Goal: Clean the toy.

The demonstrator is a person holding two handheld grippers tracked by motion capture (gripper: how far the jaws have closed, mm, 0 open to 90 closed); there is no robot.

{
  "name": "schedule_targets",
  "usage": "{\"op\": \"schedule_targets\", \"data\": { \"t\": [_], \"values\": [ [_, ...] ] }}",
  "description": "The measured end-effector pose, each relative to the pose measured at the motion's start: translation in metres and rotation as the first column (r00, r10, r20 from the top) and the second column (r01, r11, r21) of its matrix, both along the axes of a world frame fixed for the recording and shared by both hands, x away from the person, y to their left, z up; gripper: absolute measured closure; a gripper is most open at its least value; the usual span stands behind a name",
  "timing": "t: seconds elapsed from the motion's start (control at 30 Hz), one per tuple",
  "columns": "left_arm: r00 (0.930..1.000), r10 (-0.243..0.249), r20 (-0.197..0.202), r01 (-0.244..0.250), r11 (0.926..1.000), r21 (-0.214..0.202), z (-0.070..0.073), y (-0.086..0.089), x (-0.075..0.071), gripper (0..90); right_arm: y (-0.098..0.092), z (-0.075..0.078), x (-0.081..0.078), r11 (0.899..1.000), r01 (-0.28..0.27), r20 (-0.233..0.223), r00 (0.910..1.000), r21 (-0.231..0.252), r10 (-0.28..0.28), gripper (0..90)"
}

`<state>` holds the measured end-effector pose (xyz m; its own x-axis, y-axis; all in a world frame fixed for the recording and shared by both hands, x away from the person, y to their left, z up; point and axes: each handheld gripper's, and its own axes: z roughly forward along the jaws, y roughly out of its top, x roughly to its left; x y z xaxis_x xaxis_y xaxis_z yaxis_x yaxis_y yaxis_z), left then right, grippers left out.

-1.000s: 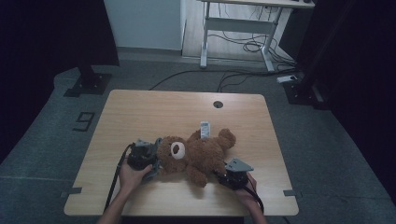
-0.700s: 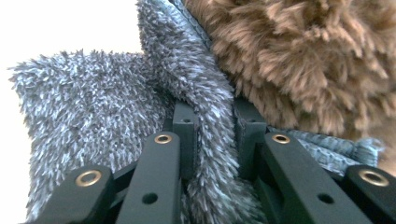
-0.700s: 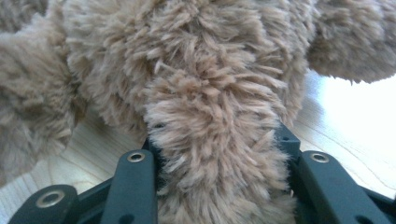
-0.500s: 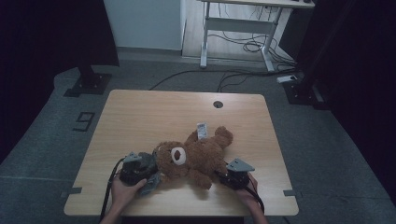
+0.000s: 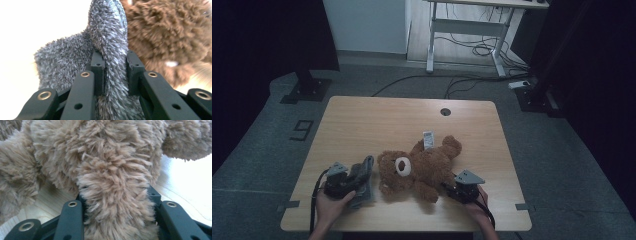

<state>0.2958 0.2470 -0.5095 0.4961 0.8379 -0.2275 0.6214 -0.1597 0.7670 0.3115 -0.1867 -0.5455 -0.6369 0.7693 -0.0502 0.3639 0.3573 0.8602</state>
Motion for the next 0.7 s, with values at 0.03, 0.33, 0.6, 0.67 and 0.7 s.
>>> {"op": "schedule_targets", "data": {
  "t": [0.03,0.33,0.6,0.67,0.7],
  "values": [
    [0.9999,0.009,0.007,-0.009,0.9999,0.010,0.001,0.005,-0.003,71.5,0.000,0.000,0.000,1.000,0.000,0.000,1.0000,0.000,0.000,55.7],
    [0.9974,0.072,0.001,-0.072,0.9928,0.095,0.000,0.035,-0.024,68.4,-0.001,0.000,0.000,1.000,-0.001,-0.001,1.0000,0.005,0.001,55.1],
    [0.9961,0.088,0.002,-0.087,0.9777,0.191,0.000,0.031,-0.019,35.1,-0.001,0.000,0.000,1.000,-0.002,-0.002,1.0000,0.005,0.002,55.0],
    [0.9959,0.083,0.037,-0.088,0.9804,0.176,0.011,0.030,-0.018,27.8,-0.001,0.000,0.000,1.000,-0.002,-0.002,1.0000,0.006,0.002,54.9],
    [0.9957,0.077,0.051,-0.084,0.9816,0.171,0.017,0.029,-0.018,25.9,-0.001,0.000,0.000,1.000,-0.002,-0.002,1.0000,0.005,0.002,54.9]
  ]
}}
